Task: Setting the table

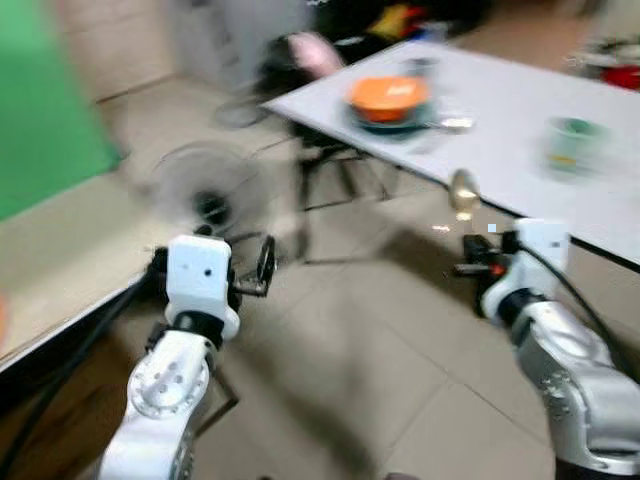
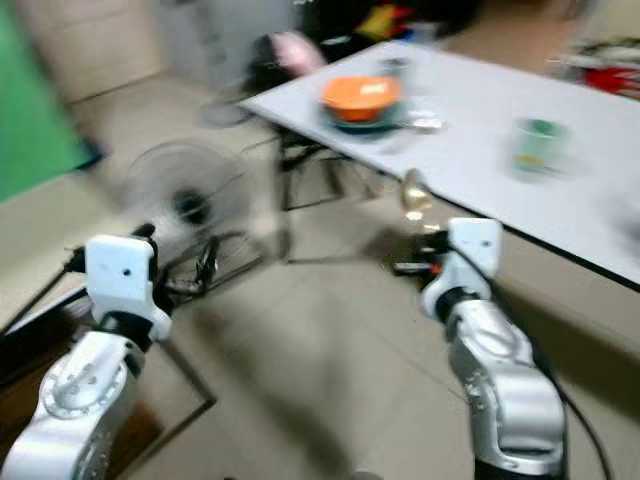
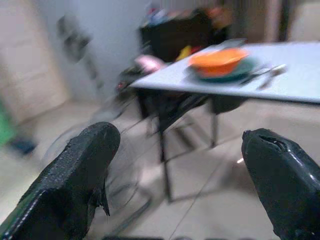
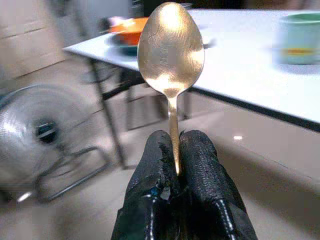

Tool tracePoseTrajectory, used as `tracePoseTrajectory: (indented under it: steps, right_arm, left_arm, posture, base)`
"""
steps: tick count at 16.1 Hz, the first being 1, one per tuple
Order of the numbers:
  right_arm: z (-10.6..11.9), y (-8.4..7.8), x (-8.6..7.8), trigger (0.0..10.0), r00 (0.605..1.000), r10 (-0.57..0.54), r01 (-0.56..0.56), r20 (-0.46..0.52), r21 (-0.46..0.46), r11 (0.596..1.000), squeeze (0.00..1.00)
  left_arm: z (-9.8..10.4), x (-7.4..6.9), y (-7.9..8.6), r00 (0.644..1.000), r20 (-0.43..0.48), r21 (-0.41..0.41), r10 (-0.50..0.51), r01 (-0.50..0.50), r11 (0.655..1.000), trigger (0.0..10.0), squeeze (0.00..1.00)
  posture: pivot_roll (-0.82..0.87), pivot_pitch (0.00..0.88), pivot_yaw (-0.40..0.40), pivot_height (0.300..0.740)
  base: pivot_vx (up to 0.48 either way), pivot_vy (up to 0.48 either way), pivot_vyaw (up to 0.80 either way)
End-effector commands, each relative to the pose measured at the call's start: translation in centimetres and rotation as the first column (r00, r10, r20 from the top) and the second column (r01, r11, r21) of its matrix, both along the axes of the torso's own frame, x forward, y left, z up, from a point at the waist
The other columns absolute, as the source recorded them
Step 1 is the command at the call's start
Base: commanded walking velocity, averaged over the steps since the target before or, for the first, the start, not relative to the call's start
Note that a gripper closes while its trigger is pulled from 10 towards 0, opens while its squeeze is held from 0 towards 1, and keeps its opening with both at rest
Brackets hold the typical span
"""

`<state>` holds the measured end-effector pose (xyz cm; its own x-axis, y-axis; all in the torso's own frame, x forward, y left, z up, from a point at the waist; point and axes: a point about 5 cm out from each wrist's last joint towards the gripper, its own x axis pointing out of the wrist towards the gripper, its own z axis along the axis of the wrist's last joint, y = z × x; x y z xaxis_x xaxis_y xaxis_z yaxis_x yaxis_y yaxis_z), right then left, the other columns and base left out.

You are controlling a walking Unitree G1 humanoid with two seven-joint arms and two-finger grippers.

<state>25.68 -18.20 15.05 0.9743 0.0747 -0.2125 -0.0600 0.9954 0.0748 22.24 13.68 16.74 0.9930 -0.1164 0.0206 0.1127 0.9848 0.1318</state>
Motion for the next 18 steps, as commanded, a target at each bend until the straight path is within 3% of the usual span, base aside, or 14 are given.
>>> tracePoseTrajectory:
  steps: [1,4,10,18]
  right_arm:
    - [0.7,1.0,0.4,10.0,1.0,0.022,-0.022,0.008,0.016,1.0,0.0]
    - [0.8,0.5,0.9,10.0,0.999,-0.047,0.047,-0.024,0.001,0.999,0.0]
    - [2.5,0.5,2.2,10.0,1.0,-0.016,0.016,0.009,-0.013,1.0,0.0]
    - [4.2,0.8,3.5,10.0,1.0,0.02,-0.019,0.016,-0.032,0.999,0.0]
  left_arm:
    - [0.0,0.0,0.6,1.0,0.002,0.006,0.002,-0.002,1.0,10.0,0.0]
    - [0.1,0.1,0.8,1.0,0.001,-0.01,-0.01,0.01,1.0,10.0,0.0]
    - [0.3,0.4,1.4,1.0,0.008,-0.001,-0.001,0.001,1.0,10.0,0.0]
    - [0.3,0.5,1.3,0.999,0.004,0.01,-0.034,0.034,0.999,10.0,0.0]
  posture:
    - [-0.12,0.011,0.068,0.74]
    - [-0.12,0.011,0.071,0.74]
    - [-0.11,0.012,0.061,0.74]
    - [-0.1,0.01,0.064,0.74]
  base:
    - [0.0,0.0,-0.77]
    - [0.169,0.0,-0.73]
    - [0.277,0.0,-0.64]
    - [0.321,0.0,-0.1]
